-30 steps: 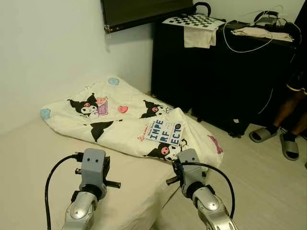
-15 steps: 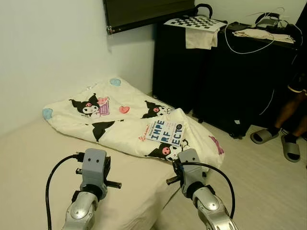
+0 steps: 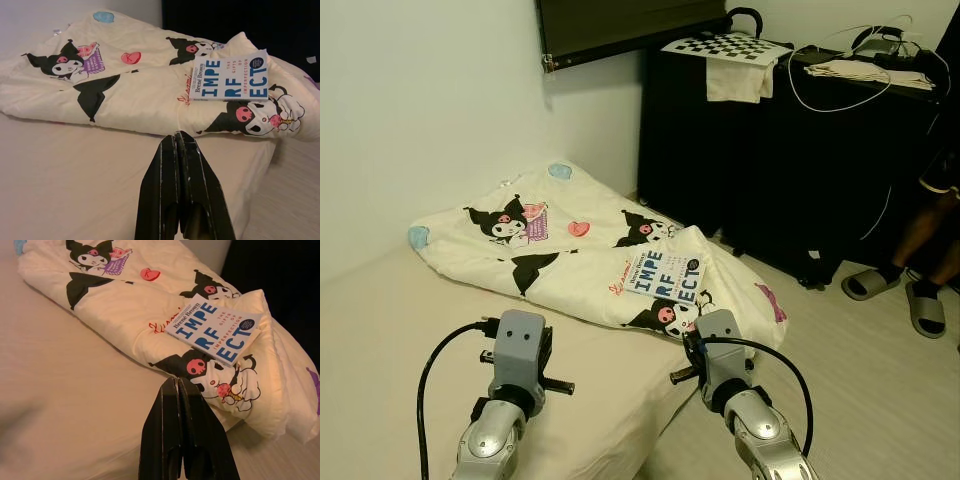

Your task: Clean up the room

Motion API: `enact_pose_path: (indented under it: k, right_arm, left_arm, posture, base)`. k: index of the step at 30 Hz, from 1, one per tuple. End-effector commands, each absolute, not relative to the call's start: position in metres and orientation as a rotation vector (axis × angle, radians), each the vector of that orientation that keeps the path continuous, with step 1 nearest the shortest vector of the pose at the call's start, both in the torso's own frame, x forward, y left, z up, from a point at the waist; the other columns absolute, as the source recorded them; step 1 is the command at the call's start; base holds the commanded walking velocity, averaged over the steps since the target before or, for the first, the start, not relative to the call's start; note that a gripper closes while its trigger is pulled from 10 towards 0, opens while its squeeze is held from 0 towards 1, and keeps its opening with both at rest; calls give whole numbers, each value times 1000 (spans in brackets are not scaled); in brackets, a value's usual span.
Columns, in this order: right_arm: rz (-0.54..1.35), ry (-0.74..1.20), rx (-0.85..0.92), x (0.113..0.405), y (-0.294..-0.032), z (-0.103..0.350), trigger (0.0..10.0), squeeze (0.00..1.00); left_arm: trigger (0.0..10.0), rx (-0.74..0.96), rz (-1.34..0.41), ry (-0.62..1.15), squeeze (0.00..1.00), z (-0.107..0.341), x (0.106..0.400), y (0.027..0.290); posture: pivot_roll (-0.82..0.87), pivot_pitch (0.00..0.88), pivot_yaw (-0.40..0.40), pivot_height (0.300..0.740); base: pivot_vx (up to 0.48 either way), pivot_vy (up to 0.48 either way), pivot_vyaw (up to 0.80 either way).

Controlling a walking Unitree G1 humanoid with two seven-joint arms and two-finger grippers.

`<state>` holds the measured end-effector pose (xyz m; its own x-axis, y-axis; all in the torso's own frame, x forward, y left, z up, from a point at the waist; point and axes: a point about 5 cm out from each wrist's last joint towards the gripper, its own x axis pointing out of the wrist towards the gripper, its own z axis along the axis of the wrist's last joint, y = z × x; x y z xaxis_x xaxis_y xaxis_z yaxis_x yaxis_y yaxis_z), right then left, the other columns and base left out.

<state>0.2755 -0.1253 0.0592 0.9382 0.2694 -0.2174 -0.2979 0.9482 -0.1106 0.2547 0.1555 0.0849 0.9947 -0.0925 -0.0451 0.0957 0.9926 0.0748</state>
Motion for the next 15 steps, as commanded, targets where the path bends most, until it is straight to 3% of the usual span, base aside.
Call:
enact_pose_path:
  k: [1,11,15]
  right_arm:
    - [288,217,-137,273,-126,56,10000,0]
    - [288,217,-136,273,-126,56,10000,0]
    - [287,217,-135,273,-126,56,10000,0]
  left_arm:
    - [10000,89,-109,54,0,82,253,154]
    - [10000,82,-99,71,0,82,253,154]
    - [10000,4,-72,122,0,78,254,157]
  posture:
    - [-50,92,-13,740]
    - [-50,92,-13,740]
    - [-50,92,-13,740]
  base:
    - [0,-480,0]
    - [0,-480,0]
    - [0,188,0]
